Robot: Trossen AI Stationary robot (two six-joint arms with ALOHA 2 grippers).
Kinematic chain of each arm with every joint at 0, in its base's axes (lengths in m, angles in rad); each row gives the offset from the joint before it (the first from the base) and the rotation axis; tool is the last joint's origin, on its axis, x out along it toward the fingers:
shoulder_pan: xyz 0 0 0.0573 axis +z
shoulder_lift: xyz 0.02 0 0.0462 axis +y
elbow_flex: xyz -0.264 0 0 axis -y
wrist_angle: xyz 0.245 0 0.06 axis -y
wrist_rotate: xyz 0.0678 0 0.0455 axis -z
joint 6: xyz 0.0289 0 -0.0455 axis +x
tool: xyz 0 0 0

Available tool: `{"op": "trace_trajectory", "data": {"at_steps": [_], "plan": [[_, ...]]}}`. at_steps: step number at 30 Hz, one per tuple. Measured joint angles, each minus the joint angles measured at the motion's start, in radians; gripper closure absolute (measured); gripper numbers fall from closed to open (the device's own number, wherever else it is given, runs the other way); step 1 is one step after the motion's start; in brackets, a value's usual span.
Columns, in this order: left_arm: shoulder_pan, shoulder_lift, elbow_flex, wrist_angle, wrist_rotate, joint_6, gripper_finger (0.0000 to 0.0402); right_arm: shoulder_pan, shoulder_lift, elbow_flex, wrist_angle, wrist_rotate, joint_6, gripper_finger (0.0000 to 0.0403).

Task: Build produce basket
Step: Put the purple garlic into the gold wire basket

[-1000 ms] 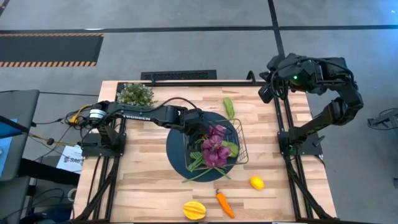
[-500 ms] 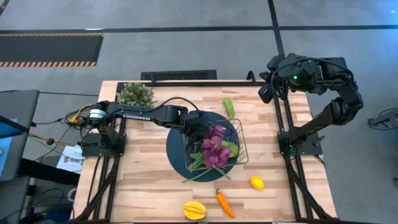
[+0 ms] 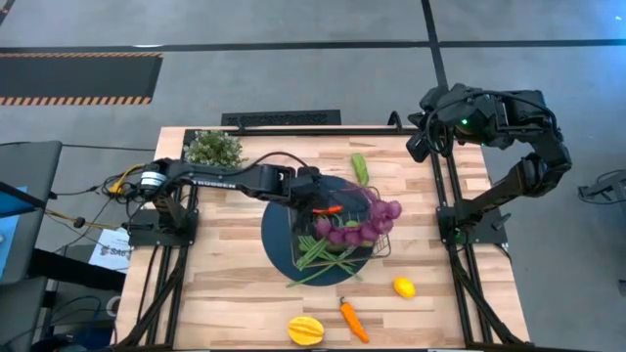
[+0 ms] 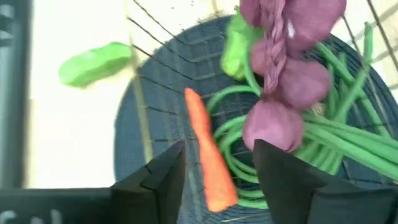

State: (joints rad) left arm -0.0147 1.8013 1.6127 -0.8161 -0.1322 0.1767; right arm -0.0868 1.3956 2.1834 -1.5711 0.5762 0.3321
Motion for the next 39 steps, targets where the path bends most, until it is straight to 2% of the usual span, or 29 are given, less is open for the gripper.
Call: {"op": "trace_trajectory", "data": {"at_steps": [6, 17, 20, 24, 27, 32, 34, 39], "plan": [[0.000, -0.001, 0.097, -0.122, -0.176, -0.031, 0.0190, 0.000, 0.000, 0.000, 0.000, -0.001, 0.000, 0.0395], [0.000, -0.004, 0.302, -0.409, -0.400, -0.157, 0.0187, -0.002, 0.000, 0.000, 0.000, -0.032, 0.028, 0.0395], [0.000, -0.031, 0.304, -0.482, -0.454, -0.204, 0.0187, -0.012, 0.000, 0.000, 0.000, -0.040, 0.054, 0.0395], [0.000, -0.083, 0.304, -0.603, -0.502, -0.310, 0.0187, -0.039, -0.005, -0.039, 0.002, -0.107, 0.100, 0.0395], [0.000, -0.142, 0.272, -0.666, -0.555, -0.387, 0.0187, -0.059, -0.022, -0.148, 0.001, -0.152, 0.114, 0.0400], [-0.018, -0.288, 0.150, -0.669, -0.561, -0.500, 0.0187, -0.125, -0.039, -0.412, 0.011, -0.248, 0.115, 0.0400], [-0.033, -0.349, 0.092, -0.658, -0.561, -0.553, 0.0187, -0.165, -0.036, -0.500, 0.088, -0.298, 0.091, 0.0401], [-0.079, -0.469, -0.049, -0.635, -0.555, -0.685, 0.0187, -0.263, -0.003, -0.570, 0.435, -0.604, -0.016, 0.0399]]}}
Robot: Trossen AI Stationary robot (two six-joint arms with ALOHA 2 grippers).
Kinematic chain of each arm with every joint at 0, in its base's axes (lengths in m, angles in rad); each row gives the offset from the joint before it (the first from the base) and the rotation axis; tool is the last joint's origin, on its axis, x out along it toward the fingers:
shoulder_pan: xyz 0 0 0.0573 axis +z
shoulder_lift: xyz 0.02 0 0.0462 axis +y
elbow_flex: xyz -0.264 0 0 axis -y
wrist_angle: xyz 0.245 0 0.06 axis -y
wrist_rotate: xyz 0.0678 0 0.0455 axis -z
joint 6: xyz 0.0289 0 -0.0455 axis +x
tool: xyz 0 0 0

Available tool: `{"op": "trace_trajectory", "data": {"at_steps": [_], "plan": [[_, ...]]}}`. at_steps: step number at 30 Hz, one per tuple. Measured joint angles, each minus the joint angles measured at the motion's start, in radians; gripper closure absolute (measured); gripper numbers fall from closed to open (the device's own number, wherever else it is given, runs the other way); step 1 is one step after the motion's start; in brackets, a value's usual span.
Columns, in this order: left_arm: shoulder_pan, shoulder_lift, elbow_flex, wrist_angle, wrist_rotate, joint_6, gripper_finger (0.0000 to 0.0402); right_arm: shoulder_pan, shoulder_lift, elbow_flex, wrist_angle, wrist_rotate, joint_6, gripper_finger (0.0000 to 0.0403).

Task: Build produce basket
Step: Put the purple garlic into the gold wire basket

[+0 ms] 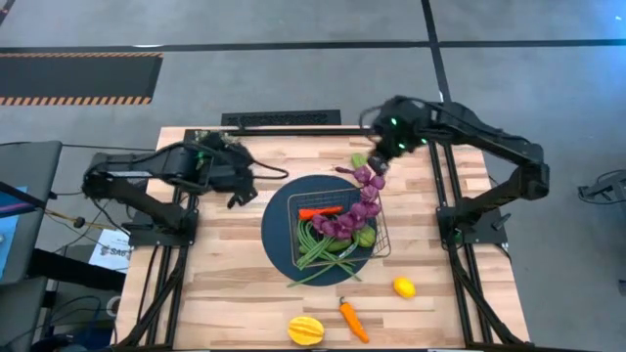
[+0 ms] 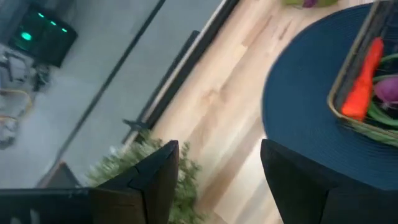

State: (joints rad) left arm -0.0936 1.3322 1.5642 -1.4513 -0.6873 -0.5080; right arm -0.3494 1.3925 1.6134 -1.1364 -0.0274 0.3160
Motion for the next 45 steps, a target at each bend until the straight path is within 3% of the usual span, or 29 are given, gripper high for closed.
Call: {"op": "trace_trajectory", "data": {"at_steps": [3, 7, 19, 21, 31, 45], "plan": [[-0.035, -0.047, -0.074, 0.007, 0.014, -0.068, 0.0187, -0.033, 0.065, 0.031, 0.066, -0.103, -0.050, 0.0390], [-0.080, -0.089, -0.149, 0.007, 0.027, -0.147, 0.0187, -0.041, 0.192, 0.118, 0.038, -0.129, -0.120, 0.0370], [-0.120, -0.098, -0.193, 0.004, 0.025, -0.204, 0.0187, -0.057, 0.648, 0.620, -0.426, -0.097, -0.276, 0.0268], [-0.120, -0.098, -0.193, 0.006, 0.019, -0.204, 0.0187, -0.060, 0.701, 0.672, -0.432, -0.096, -0.288, 0.0251], [-0.120, -0.098, -0.193, 0.006, 0.022, -0.203, 0.0187, -0.092, 0.753, 0.695, -0.435, -0.102, -0.291, 0.0210], [-0.120, -0.098, -0.193, 0.006, 0.029, -0.203, 0.0187, -0.076, 0.744, 0.481, -0.436, -0.126, -0.306, 0.0213]]}}
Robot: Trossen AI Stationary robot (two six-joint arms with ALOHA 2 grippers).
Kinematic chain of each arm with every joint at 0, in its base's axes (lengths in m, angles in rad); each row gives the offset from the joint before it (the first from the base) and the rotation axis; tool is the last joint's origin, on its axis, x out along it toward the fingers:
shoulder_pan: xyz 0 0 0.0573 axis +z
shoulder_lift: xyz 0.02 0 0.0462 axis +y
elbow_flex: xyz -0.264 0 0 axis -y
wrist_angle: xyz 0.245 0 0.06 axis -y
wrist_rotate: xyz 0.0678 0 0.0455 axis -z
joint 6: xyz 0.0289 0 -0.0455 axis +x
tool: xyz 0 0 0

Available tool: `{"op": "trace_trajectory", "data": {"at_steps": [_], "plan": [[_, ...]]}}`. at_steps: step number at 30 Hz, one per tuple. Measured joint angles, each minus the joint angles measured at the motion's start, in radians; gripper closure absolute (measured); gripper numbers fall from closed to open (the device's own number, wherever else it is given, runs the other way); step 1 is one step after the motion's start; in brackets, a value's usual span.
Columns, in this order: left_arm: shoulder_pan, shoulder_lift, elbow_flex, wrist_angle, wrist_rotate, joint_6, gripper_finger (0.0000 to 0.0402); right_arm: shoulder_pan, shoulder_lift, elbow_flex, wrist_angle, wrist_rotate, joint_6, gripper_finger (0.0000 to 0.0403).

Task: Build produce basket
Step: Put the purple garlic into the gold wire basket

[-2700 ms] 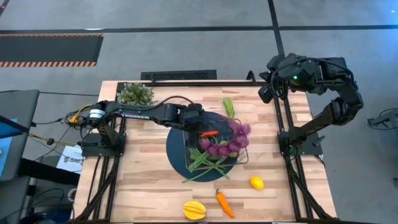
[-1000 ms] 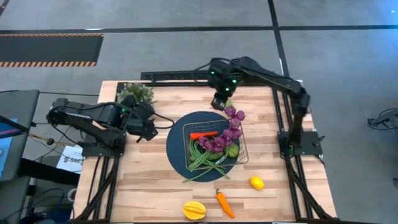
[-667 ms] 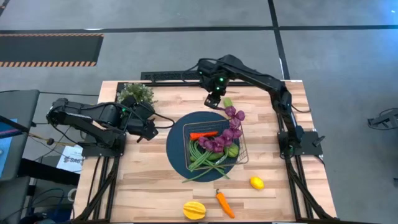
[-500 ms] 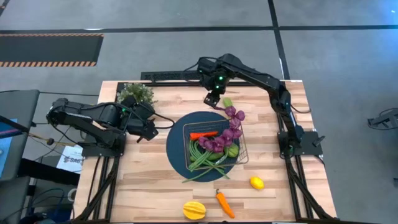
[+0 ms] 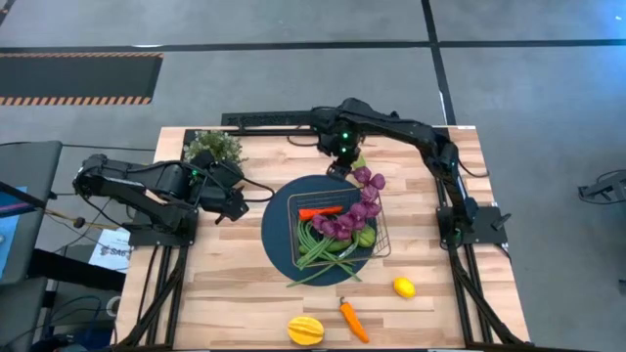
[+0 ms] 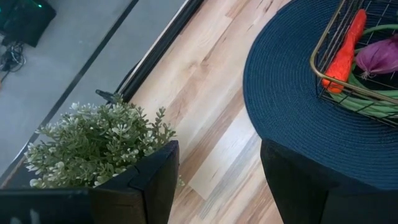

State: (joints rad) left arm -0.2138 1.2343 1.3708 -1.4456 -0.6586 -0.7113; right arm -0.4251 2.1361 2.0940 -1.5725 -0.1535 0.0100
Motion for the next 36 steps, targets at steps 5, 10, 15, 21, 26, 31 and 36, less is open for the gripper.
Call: {"op": "trace_trajectory", "data": {"at_steps": [5, 10, 15, 21, 26, 31, 36], "plan": [[0.000, 0.000, 0.000, 0.000, 0.000, 0.000, 0.0187, -0.002, 0.000, -0.080, -0.001, 0.033, -0.009, 0.0212], [0.000, 0.000, 0.000, 0.001, 0.001, 0.007, 0.0187, -0.004, 0.000, -0.134, 0.000, 0.088, -0.013, 0.0219], [0.000, 0.000, 0.000, 0.001, 0.001, 0.007, 0.0187, -0.009, 0.000, -0.155, 0.000, 0.092, -0.011, 0.0225], [0.000, 0.000, 0.000, 0.005, 0.002, 0.007, 0.0187, -0.006, 0.001, -0.154, 0.002, 0.075, 0.043, 0.0257], [0.000, 0.000, 0.000, 0.005, 0.001, 0.007, 0.0187, 0.020, 0.000, -0.154, 0.002, -0.024, 0.048, 0.0350], [0.000, 0.000, 0.000, 0.005, 0.001, 0.007, 0.0187, 0.086, -0.009, -0.154, 0.001, -0.047, 0.034, 0.0379], [0.000, 0.000, 0.000, 0.005, 0.001, 0.007, 0.0187, 0.156, -0.027, -0.122, 0.004, -0.033, 0.034, 0.0385]]}}
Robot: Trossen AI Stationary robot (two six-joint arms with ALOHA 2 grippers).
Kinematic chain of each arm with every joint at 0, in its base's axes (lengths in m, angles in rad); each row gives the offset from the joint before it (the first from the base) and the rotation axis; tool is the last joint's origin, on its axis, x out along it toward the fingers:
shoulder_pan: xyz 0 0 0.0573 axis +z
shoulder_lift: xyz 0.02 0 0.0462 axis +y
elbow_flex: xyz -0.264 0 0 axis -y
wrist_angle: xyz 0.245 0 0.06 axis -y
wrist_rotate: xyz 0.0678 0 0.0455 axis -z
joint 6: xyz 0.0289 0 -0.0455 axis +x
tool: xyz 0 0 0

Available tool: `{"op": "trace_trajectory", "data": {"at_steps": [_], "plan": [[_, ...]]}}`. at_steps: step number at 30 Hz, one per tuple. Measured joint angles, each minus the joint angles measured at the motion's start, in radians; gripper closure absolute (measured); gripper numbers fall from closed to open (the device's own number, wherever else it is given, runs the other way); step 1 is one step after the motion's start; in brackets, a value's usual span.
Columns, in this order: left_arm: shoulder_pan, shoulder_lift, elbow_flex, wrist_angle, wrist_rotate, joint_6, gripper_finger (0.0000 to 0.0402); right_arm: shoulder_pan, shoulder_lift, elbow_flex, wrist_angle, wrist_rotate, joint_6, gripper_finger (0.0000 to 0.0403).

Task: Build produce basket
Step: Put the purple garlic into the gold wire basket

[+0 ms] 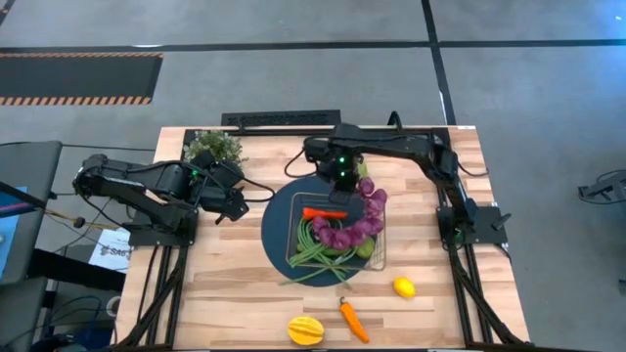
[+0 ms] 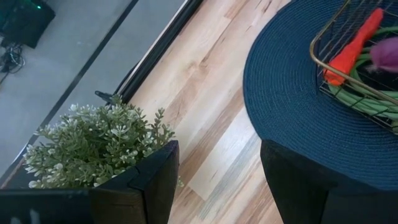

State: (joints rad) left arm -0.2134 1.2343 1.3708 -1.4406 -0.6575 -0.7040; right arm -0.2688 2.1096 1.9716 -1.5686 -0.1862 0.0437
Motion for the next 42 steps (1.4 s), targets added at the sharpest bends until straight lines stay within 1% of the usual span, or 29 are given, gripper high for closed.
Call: {"op": "trace_trajectory", "data": {"at_steps": [6, 11, 14, 17, 20, 22, 28, 30, 33, 39, 42], "plan": [[0.000, 0.000, 0.000, 0.002, 0.000, 0.000, 0.0187, 0.048, -0.006, 0.136, -0.001, 0.031, 0.034, 0.0388], [0.000, 0.000, 0.000, 0.002, 0.000, 0.000, 0.0187, 0.074, -0.006, 0.269, -0.002, 0.031, 0.096, 0.0389], [0.000, 0.000, 0.000, 0.003, 0.000, 0.000, 0.0187, 0.103, -0.006, 0.335, -0.001, 0.001, 0.146, 0.0389], [0.000, 0.000, 0.000, 0.002, 0.000, 0.000, 0.0187, 0.149, -0.006, 0.368, 0.000, -0.030, 0.182, 0.0389], [0.000, 0.000, 0.000, 0.002, 0.000, 0.000, 0.0187, 0.212, -0.006, 0.366, -0.002, -0.032, 0.196, 0.0389], [0.000, 0.000, 0.000, 0.002, 0.000, 0.000, 0.0187, 0.251, -0.001, 0.361, -0.004, -0.012, 0.196, 0.0389], [0.000, 0.000, 0.000, 0.002, 0.007, 0.020, 0.0187, 0.323, 0.006, 0.359, -0.003, 0.199, 0.226, 0.0389], [0.000, 0.000, 0.000, 0.002, 0.016, 0.022, 0.0187, 0.329, 0.005, 0.343, -0.002, 0.237, 0.252, 0.0389], [0.000, 0.000, 0.000, 0.002, 0.026, 0.023, 0.0187, 0.330, 0.006, 0.281, -0.002, 0.256, 0.270, 0.0389], [0.000, 0.000, 0.000, 0.002, 0.026, 0.023, 0.0187, 0.349, 0.006, 0.092, 0.002, 0.256, 0.247, 0.0389], [0.000, 0.000, 0.000, 0.002, 0.025, 0.023, 0.0187, 0.357, 0.007, 0.033, 0.003, 0.255, 0.247, 0.0389]]}}
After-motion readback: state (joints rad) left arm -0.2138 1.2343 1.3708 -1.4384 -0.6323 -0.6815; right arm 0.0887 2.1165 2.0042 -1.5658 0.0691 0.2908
